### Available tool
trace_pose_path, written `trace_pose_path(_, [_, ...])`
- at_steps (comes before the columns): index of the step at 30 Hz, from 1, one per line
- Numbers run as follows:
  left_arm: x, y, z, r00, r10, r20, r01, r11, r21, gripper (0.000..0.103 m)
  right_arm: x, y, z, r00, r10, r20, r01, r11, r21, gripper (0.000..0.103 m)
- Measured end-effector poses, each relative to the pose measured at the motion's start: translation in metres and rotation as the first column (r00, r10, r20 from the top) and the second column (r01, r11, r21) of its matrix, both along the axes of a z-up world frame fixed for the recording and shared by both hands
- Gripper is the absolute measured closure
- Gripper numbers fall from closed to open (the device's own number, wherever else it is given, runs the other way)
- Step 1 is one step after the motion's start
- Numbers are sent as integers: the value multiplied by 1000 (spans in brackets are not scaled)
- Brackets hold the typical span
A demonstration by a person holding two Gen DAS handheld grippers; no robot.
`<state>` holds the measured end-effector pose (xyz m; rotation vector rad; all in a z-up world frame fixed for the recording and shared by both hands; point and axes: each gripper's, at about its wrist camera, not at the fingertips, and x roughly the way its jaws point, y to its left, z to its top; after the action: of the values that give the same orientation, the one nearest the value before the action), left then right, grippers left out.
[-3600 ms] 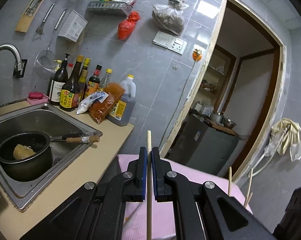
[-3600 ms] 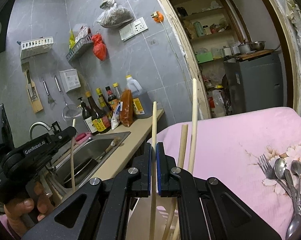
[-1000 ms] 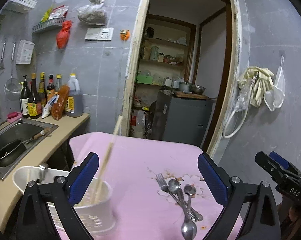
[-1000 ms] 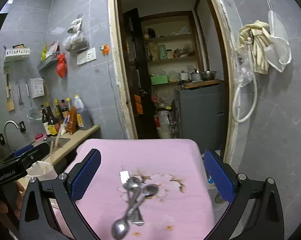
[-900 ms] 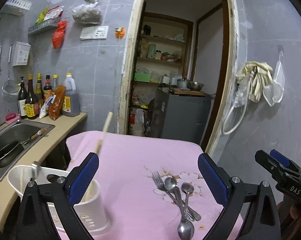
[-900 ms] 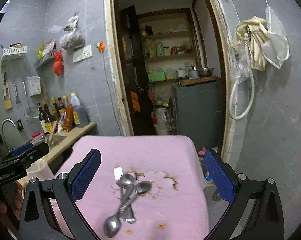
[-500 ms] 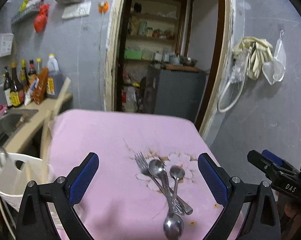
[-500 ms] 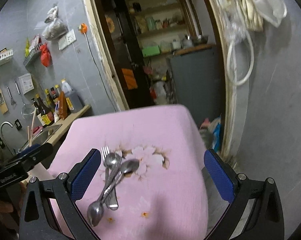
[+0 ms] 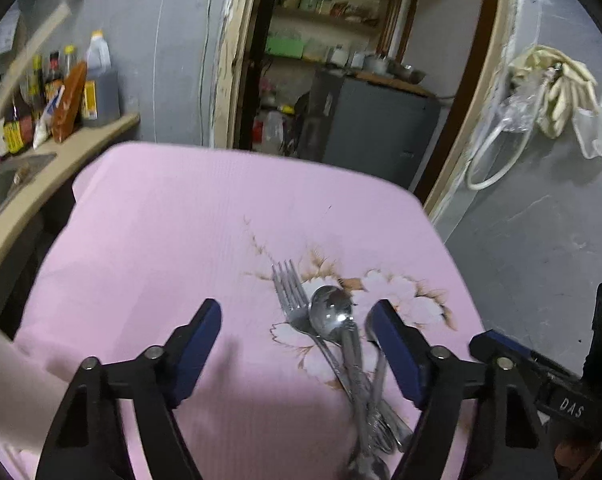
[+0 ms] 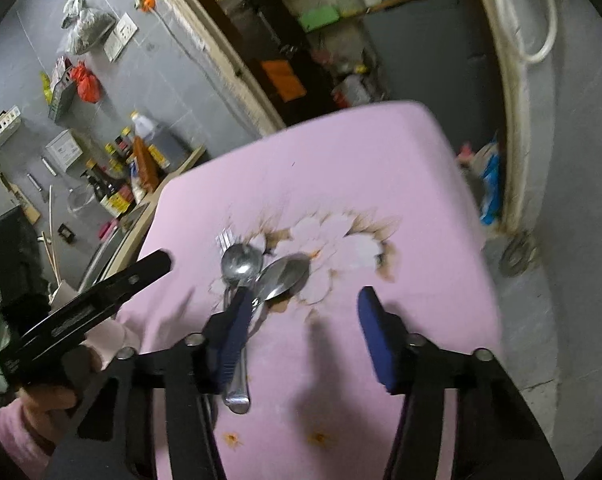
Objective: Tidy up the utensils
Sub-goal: 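Grasp the metal fork with the left tool while the right tool grasps a spoon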
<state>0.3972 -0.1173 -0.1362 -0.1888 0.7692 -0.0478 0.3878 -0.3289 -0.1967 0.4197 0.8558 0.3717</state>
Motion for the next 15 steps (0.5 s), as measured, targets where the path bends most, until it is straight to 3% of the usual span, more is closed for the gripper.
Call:
trace_pose_path(5, [28, 13, -22, 996, -5, -84, -1, 997, -72, 49, 11, 19, -21, 996, 63, -63, -59, 996, 66, 72])
trace_pose_path(8, [42, 19, -33, 992, -13, -123, 0, 994, -105, 57, 12, 30, -30, 993, 84, -83, -76, 993, 93, 74])
trace_pose_path(15, [66, 25, -54, 984, -36, -172, 9, 987, -158, 67, 28, 38, -42, 988, 90, -126, -68, 983, 172, 76])
